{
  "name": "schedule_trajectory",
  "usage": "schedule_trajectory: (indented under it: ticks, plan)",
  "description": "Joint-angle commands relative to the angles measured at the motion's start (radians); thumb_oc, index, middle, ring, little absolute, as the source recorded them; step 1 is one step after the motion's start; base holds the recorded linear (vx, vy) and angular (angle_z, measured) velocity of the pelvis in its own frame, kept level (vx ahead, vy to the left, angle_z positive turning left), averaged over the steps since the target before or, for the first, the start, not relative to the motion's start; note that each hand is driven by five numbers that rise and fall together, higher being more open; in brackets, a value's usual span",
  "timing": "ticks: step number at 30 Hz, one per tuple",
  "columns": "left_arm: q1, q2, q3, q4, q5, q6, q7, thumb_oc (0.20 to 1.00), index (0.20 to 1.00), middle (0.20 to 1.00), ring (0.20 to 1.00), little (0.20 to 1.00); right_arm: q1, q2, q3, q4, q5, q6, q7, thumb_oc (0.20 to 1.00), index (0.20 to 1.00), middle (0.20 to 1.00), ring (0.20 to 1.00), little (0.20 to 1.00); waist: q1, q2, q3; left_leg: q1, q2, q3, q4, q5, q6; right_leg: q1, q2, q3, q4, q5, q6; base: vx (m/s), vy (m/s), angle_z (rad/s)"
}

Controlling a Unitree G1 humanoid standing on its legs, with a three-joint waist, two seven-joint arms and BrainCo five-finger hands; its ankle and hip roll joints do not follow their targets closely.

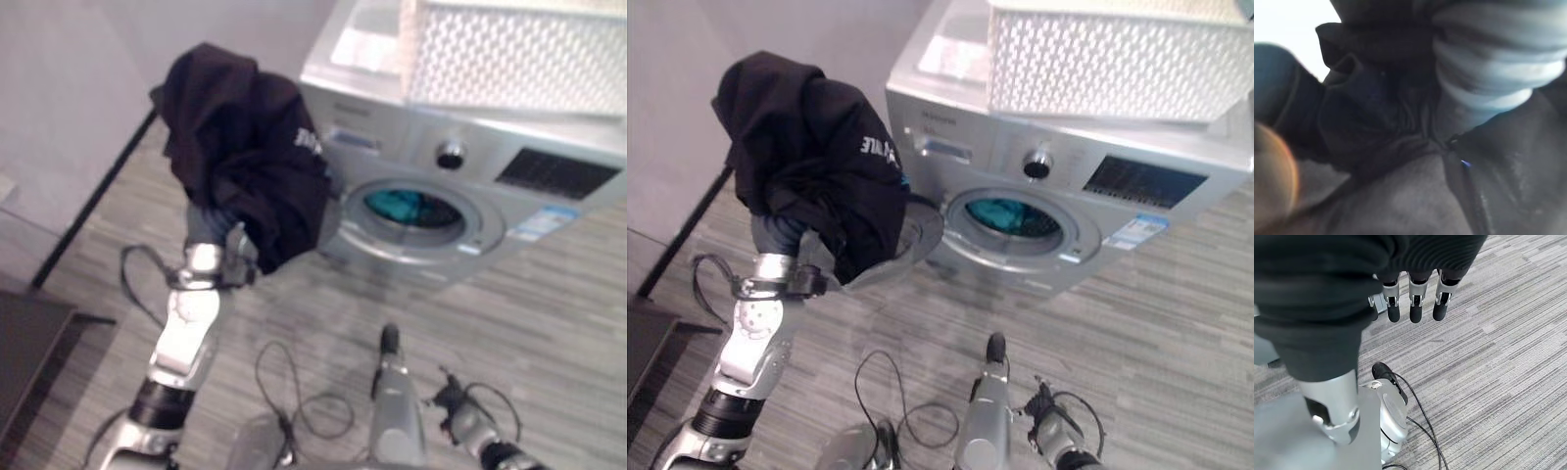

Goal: Grab the laundry basket,head to the washer,open it,put in the laundry and shut it.

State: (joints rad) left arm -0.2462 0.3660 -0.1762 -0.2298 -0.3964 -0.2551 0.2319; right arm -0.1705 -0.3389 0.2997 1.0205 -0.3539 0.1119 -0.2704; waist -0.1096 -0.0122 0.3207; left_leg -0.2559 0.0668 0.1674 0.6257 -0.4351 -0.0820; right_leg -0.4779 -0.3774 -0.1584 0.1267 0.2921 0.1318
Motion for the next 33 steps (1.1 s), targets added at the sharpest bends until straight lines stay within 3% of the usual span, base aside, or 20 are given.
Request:
schedule_trajectory:
  ticks: [1, 8, 11, 16, 22, 24, 33]
  plan:
    - [0.024, 0.007, 0.034, -0.141, -0.044, -0.087, -0.036, 0.200, 0.200, 0.200, 0.200, 0.200, 0.011, 0.008, 0.067, -0.012, -0.016, -0.010, -0.023, 1.000, 1.000, 1.000, 1.000, 1.000, 0.014, -0.003, -0.019, 0.074, -0.035, -0.032, -0.028, -0.087, 0.076, -0.062, -0.076, -0.003, -0.044, 0.003, 0.086, -0.08, 0.008, 0.01]
    - [0.144, 0.034, 0.011, -0.196, -0.120, -0.074, -0.103, 0.200, 0.200, 0.200, 0.200, 0.200, -0.005, 0.015, 0.091, -0.015, -0.029, -0.018, -0.019, 1.000, 1.000, 1.000, 1.000, 1.000, 0.021, 0.007, 0.000, -0.001, -0.042, -0.051, 0.017, -0.095, 0.089, -0.128, -0.084, 0.015, -0.013, 0.000, 0.081, -0.02, -0.008, 0.08]
    - [0.204, 0.036, -0.063, -0.143, -0.185, -0.051, -0.140, 0.200, 0.200, 0.200, 0.200, 0.200, -0.040, 0.011, 0.091, -0.021, -0.010, -0.019, -0.032, 1.000, 1.000, 1.000, 1.000, 1.000, 0.017, 0.014, 0.028, -0.032, -0.051, -0.060, 0.021, -0.095, 0.091, -0.168, -0.085, 0.037, 0.003, 0.004, 0.080, -0.03, -0.028, 0.07]
    - [0.181, 0.014, -0.179, 0.014, -0.172, -0.033, -0.146, 0.200, 0.200, 0.200, 0.200, 0.200, -0.100, 0.005, 0.107, -0.045, 0.025, -0.033, -0.059, 1.000, 1.000, 1.000, 1.000, 1.000, 0.005, 0.010, 0.062, -0.082, -0.054, -0.063, 0.017, -0.090, 0.089, -0.239, -0.075, 0.065, 0.018, 0.006, 0.074, -0.04, -0.035, 0.01]
    - [0.057, -0.056, -0.287, 0.213, -0.108, -0.016, -0.098, 0.200, 0.200, 0.200, 0.200, 0.200, -0.134, -0.017, 0.103, -0.124, 0.072, -0.042, -0.114, 1.000, 1.000, 1.000, 1.000, 1.000, -0.032, 0.008, 0.094, -0.132, -0.038, -0.069, 0.002, -0.085, 0.076, -0.327, -0.055, 0.087, 0.048, -0.001, 0.072, -0.02, -0.066, -0.05]
    - [0.009, -0.069, -0.305, 0.251, -0.083, -0.013, -0.080, 0.200, 0.200, 0.200, 0.200, 0.200, -0.140, -0.019, 0.093, -0.142, 0.092, -0.049, -0.134, 1.000, 1.000, 1.000, 1.000, 1.000, -0.036, 0.025, 0.101, -0.144, -0.018, -0.081, 0.008, -0.112, 0.075, -0.350, -0.026, 0.101, 0.073, -0.024, 0.086, 0.05, -0.023, -0.05]
    - [-0.196, -0.133, -0.298, 0.354, -0.032, -0.028, 0.041, 0.200, 0.200, 0.200, 0.200, 0.200, -0.145, -0.039, 0.085, -0.263, 0.117, -0.066, -0.182, 1.000, 1.000, 1.000, 1.000, 1.000, -0.089, 0.018, 0.108, -0.271, 0.034, -0.083, 0.090, -0.143, 0.057, -0.501, 0.038, 0.126, 0.175, -0.062, 0.071, 0.00, -0.078, -0.11]
